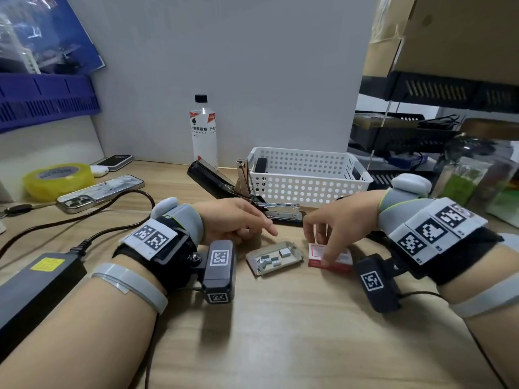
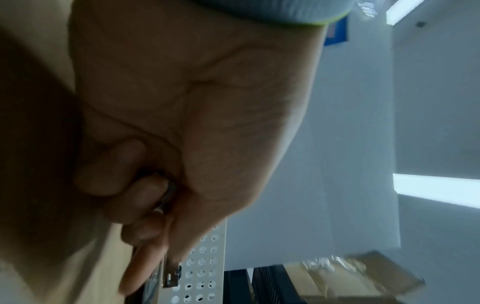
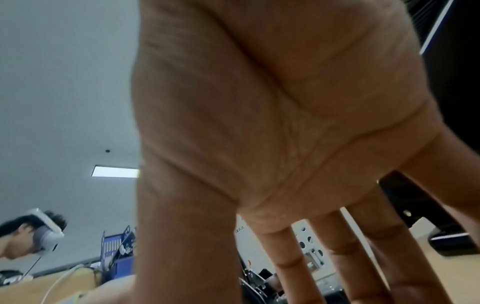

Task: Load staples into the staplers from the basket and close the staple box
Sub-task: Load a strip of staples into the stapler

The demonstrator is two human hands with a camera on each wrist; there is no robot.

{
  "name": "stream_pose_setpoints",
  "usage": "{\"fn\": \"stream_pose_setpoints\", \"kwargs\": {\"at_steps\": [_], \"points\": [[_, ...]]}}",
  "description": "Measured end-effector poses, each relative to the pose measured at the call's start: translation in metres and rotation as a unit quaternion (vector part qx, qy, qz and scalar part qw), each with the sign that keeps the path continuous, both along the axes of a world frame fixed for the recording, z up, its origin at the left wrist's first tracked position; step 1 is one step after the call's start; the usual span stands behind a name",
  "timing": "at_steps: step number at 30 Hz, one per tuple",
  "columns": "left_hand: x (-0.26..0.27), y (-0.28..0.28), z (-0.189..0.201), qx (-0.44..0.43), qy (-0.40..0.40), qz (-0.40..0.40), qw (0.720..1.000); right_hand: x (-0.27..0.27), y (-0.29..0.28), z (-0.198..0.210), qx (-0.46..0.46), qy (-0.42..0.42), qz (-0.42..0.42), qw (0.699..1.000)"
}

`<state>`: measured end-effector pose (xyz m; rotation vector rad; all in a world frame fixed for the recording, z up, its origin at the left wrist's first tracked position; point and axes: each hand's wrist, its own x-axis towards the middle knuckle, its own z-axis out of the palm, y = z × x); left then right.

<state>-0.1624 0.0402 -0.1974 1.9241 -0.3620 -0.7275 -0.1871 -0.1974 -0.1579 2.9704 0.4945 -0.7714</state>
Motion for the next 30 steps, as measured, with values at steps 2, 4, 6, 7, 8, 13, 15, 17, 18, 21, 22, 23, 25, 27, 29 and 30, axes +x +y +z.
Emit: {"fn": "stream_pose_setpoints", "kwargs": {"at_steps": [2, 4, 6, 7, 8, 13, 15, 17, 18, 21, 22, 23, 25, 27, 29, 30], "points": [[-0.007, -0.002, 0.004, 0.045, -0.028, -0.027, 0.998, 0.0, 0.001, 0.001, -0.018, -0.01, -0.009, 1.0], [-0.011, -0.004, 0.007, 0.06, -0.04, -0.058, 0.996, 0.001, 0.002, 0.003, 0.019, -0.031, -0.035, 0.999], [-0.009, -0.001, 0.008, 0.056, -0.038, -0.07, 0.995, 0.005, 0.007, 0.006, 0.07, -0.082, -0.04, 0.993], [-0.008, 0.002, 0.009, 0.044, -0.027, -0.069, 0.996, 0.007, 0.012, 0.007, 0.088, -0.106, -0.031, 0.99], [-0.005, 0.006, 0.009, 0.02, -0.012, -0.06, 0.998, 0.009, 0.018, 0.007, 0.102, -0.121, -0.019, 0.987], [0.01, 0.029, 0.006, -0.202, 0.059, 0.024, 0.977, 0.016, 0.045, 0.002, 0.203, -0.094, 0.009, 0.975], [0.013, 0.031, 0.007, -0.275, 0.072, 0.044, 0.958, 0.022, 0.049, 0.002, 0.219, -0.09, 0.016, 0.972], [0.013, 0.027, 0.008, -0.33, 0.097, 0.038, 0.938, 0.027, 0.048, 0.003, 0.255, -0.103, 0.009, 0.961], [0.013, 0.025, 0.008, -0.342, 0.106, 0.037, 0.933, 0.029, 0.047, 0.002, 0.296, -0.114, -0.003, 0.948], [0.01, 0.018, 0.004, -0.346, 0.116, 0.068, 0.928, 0.034, 0.043, -0.004, 0.448, -0.142, -0.067, 0.88], [0.01, 0.016, 0.002, -0.353, 0.117, 0.077, 0.925, 0.036, 0.041, -0.007, 0.484, -0.144, -0.078, 0.859], [0.009, 0.013, 0.0, -0.366, 0.126, 0.075, 0.919, 0.038, 0.04, -0.011, 0.507, -0.142, -0.081, 0.847], [0.007, 0.009, -0.003, -0.391, 0.153, 0.048, 0.906, 0.038, 0.039, -0.015, 0.528, -0.123, -0.066, 0.838], [0.006, 0.009, -0.004, -0.39, 0.174, 0.029, 0.904, 0.035, 0.038, -0.017, 0.533, -0.095, -0.05, 0.839], [0.005, 0.007, -0.005, -0.381, 0.185, 0.026, 0.905, 0.035, 0.038, -0.022, 0.523, -0.079, -0.043, 0.848], [0.005, 0.006, -0.006, -0.379, 0.187, 0.028, 0.906, 0.035, 0.038, -0.023, 0.515, -0.076, -0.042, 0.853]]}}
